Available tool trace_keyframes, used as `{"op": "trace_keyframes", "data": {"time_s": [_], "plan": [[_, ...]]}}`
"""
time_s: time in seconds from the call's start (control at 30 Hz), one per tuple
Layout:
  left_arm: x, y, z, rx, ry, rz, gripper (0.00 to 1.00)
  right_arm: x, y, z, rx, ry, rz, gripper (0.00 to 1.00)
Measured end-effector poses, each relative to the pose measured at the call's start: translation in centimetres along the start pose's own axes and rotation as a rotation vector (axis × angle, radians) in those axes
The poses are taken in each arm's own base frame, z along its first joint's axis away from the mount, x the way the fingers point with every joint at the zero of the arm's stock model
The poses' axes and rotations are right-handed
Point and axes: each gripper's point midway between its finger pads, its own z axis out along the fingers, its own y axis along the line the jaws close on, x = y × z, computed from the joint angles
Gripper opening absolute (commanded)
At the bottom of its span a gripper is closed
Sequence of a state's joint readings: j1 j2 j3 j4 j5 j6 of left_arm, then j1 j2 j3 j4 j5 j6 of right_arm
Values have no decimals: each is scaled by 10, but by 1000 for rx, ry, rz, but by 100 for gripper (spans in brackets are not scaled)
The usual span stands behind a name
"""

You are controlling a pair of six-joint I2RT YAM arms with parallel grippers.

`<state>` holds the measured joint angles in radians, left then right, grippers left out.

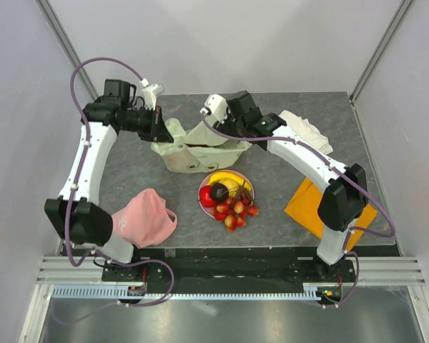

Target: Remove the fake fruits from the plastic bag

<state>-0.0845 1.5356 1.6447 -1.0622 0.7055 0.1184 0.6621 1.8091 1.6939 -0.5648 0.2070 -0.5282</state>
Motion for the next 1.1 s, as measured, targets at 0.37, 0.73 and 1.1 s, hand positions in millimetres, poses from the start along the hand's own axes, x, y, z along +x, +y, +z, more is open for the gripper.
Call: {"op": "trace_keyframes", "data": {"time_s": [0.37,0.73,1.1], "plan": [[-163,75,44,-122,-223,167,2,-70,-158,80,251,-285,152,0],[-285,36,-43,-255,-691,422,2,-130,-245,14,521,-643,299,0],[-97,-7,-34,-105,-291,435,1,-10,-172,-36,419,-456,359,1]]}}
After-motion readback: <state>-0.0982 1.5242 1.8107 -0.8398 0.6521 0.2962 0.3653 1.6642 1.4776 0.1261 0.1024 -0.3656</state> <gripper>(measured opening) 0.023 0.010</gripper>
